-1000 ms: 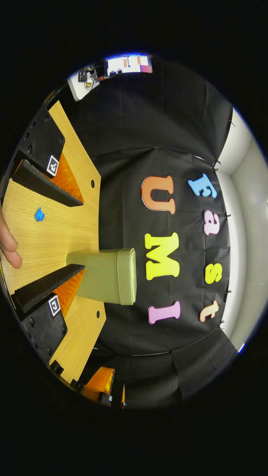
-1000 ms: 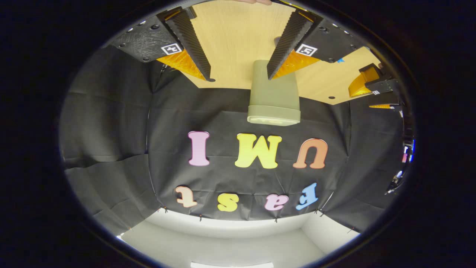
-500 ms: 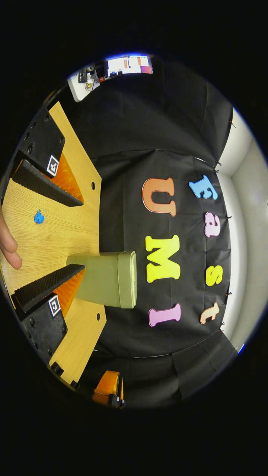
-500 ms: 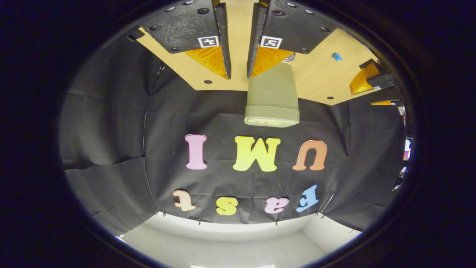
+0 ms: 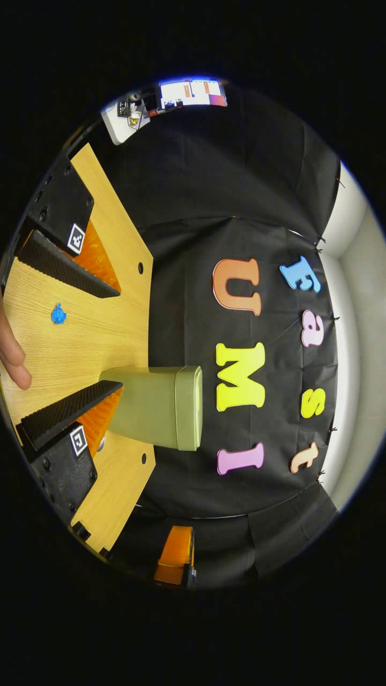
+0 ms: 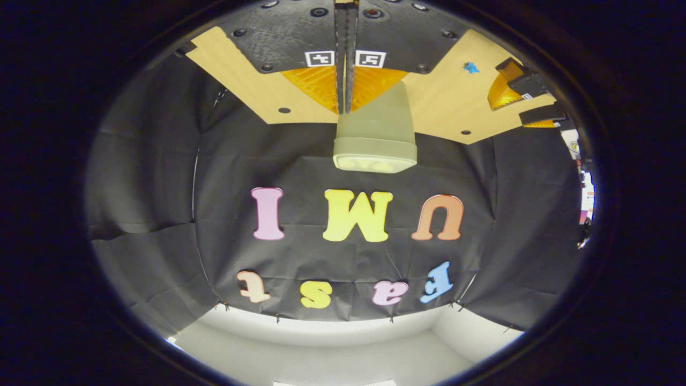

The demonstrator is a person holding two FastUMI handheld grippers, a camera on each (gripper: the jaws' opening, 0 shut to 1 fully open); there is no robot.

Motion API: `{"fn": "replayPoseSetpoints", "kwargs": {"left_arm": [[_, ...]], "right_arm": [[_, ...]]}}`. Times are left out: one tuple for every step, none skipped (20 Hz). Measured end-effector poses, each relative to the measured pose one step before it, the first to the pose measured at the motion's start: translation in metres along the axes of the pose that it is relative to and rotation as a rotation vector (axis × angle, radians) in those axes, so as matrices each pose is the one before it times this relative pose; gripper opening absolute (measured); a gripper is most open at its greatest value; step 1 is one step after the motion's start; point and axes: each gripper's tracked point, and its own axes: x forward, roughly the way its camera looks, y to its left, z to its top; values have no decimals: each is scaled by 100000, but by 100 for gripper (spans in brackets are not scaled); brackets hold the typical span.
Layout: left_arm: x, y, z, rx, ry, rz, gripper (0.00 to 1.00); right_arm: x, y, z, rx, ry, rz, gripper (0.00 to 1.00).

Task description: Press the lid of the desktop garbage bin to open it, pick up the crumpled paper on the desktop and throw it into the bin, then pick up the pop can on the desktop and drop it into the bin, and finally close the garbage bin lid.

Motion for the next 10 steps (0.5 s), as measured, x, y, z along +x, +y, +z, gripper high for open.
{"fn": "replayPoseSetpoints", "kwargs": {"left_arm": [[94,364,28,63,-156,613,99],[210,303,68,-192,-110,500,100],[145,298,62,-521,126,454,99],[70,418,-14,-863,388,511,99],[10,302,27,-1447,581,253,99],[68,333,23,-1774,212,-174,99],[28,168,185,-1568,121,-329,99],[142,202,98,-967,-44,-190,99],[161,275,90,-282,-75,33,99],[63,354,-41,-11,122,289,99]], "right_arm": [[571,499,1152,-1147,-1194,502,0],[772,311,997,-532,-941,388,0],[845,511,1262,-261,-924,756,0],[953,265,1149,223,-509,214,0],[942,465,1313,-92,-725,988,0],[1141,364,1299,-24,-629,241,0],[1112,365,1235,-219,-608,201,0],[1350,581,1215,-13,-931,861,0],[1488,402,775,-611,307,47,0],[1439,278,294,-237,1210,-28,0]]}}
